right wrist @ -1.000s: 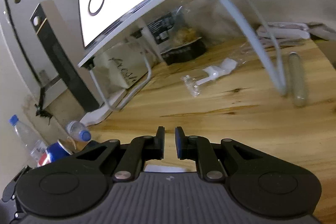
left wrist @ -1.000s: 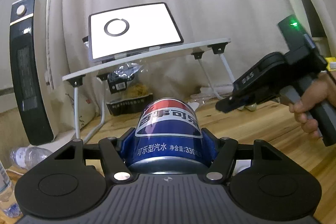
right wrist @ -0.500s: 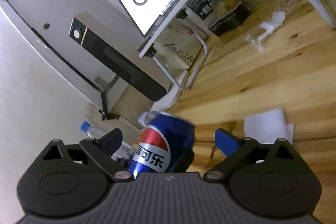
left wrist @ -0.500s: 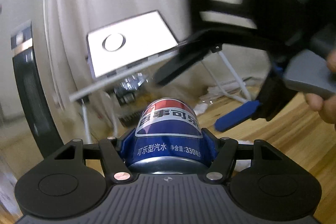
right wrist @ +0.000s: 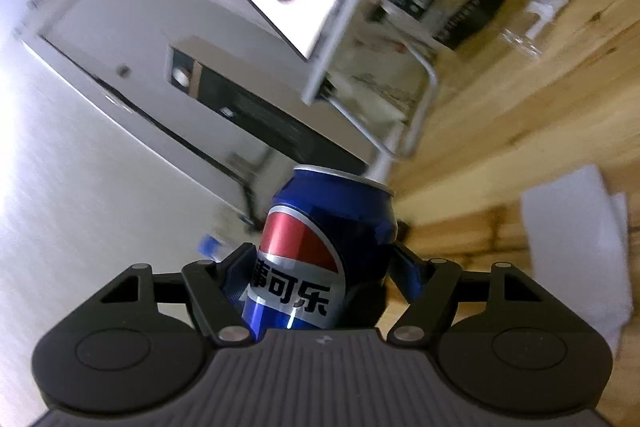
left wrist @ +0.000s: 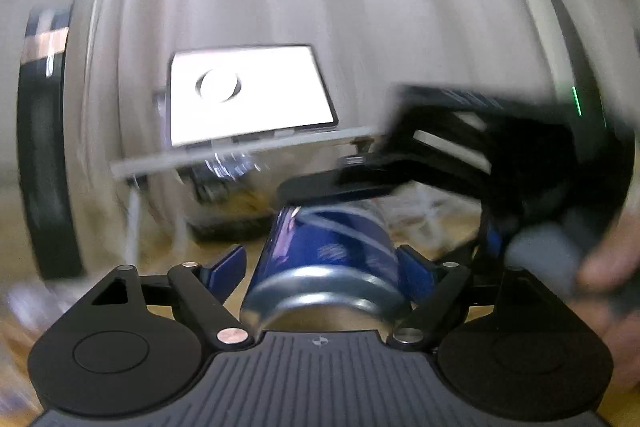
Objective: Clean container
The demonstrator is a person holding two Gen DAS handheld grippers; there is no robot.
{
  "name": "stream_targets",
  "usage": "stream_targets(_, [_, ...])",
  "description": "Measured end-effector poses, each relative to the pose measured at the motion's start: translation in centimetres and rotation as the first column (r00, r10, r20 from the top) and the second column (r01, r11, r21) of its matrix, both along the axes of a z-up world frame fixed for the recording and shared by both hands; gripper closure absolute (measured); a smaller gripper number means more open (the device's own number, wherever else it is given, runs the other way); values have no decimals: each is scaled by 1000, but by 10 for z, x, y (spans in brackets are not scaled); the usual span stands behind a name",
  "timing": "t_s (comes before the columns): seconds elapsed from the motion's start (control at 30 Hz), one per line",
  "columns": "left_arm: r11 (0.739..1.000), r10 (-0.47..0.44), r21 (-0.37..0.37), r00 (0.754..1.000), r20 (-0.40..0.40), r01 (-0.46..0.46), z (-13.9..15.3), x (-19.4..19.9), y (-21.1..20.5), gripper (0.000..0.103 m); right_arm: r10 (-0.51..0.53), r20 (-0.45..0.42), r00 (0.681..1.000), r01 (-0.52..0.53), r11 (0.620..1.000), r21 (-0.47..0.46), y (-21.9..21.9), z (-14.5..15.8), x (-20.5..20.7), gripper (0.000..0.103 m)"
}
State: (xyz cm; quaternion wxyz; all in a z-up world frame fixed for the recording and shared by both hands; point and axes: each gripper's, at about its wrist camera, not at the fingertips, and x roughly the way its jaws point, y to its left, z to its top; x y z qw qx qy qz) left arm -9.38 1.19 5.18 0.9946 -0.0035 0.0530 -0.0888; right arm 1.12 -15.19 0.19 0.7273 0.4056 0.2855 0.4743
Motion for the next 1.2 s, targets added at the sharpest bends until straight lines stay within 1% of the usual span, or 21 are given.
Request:
stream_targets(0.03, [997, -24, -69, 1000, -14, 23, 2, 1, 8, 21, 9, -7, 1000, -8, 999, 38, -2, -3, 1, 30])
stream_targets(0.07, [991, -46, -131, 999, -24, 42, 4, 2, 15, 25, 17, -13, 1000, -16, 997, 71, -3, -5, 2, 30])
stream_targets(0.13, [974, -97, -209, 995, -25, 90, 5, 2, 23, 36, 29, -18, 999, -27, 994, 108, -3, -7, 4, 30])
stream_targets(0.2, [980, -96, -177, 995, -27, 90, 3, 1, 20, 36, 39, -18, 999, -37, 991, 130, -2, -7, 4, 29])
stream_targets(0.33, [997, -63, -37, 997, -49, 62, -3, 5, 8, 36, 43, -40, 998, -39, 993, 110, -2, -10, 8, 27])
stream_targets(0.4, [993, -39, 106, 998, -52, 44, -7, 6, -4, 36, 25, -50, 998, -23, 998, 50, -1, -7, 8, 23])
stream_targets(0.43, [981, -30, 189, 998, -49, 39, -8, 7, -11, 36, 11, -59, 998, -11, 1000, 12, 0, -5, 8, 21])
stream_targets(0.5, [942, -16, 335, 999, -31, 26, -12, 8, -25, 36, -15, -79, 997, 10, 998, -61, 2, 0, 8, 20])
stream_targets(0.57, [882, -15, 471, 1000, 13, 7, -17, 5, -39, 36, -17, -94, 995, 8, 996, -92, 5, 2, 7, 20])
stream_targets(0.63, [837, -27, 547, 999, 35, 4, -20, 2, -46, 35, -9, -112, 994, -2, 996, -94, 7, 1, 7, 20])
stream_targets(0.7, [822, -29, 569, 999, 45, -2, -20, 0, -50, 35, 8, -122, 993, -20, 995, -99, 10, 0, 7, 21])
stream_targets(0.77, [842, -23, 539, 999, 36, 0, -18, 2, -48, 35, 3, -99, 995, -14, 993, -114, 10, 1, 5, 25])
stream_targets(0.8, [859, -19, 512, 999, 28, 2, -15, 3, -45, 35, 0, -88, 996, -10, 993, -115, 10, 1, 4, 25])
stream_targets(0.87, [931, -47, 361, 999, -14, 49, -5, 5, -31, 35, 3, -73, 997, -8, 997, -72, 9, -1, 4, 25])
stream_targets(0.9, [959, -71, 272, 997, -36, 78, 0, 6, -22, 35, 9, -67, 998, -11, 999, -34, 8, -3, 4, 26])
stream_targets(0.93, [979, -93, 176, 994, -63, 103, 3, 9, -14, 35, 20, -64, 998, -19, 1000, 15, 6, -5, 4, 26])
stream_targets(0.97, [989, -117, 76, 989, -90, 124, 7, 12, -5, 35, 26, -61, 998, -23, 998, 57, 4, -7, 4, 26])
stream_targets(1.0, [990, -140, -7, 985, -105, 140, 8, 12, 2, 35, 27, -57, 998, -22, 996, 88, 2, -8, 3, 26])
stream_targets(1.07, [981, -172, -111, 980, -96, 161, 10, 12, 11, 35, 35, -59, 998, -27, 990, 140, 0, -11, 3, 26])
stream_targets(1.13, [973, -184, -154, 980, -78, 170, 8, 7, 14, 34, 46, -64, 997, -33, 982, 188, -2, -13, 3, 26])
stream_targets(1.2, [976, -171, -143, 984, -55, 162, 7, 4, 11, 34, 51, -64, 997, -36, 975, 219, -3, -14, 3, 26])
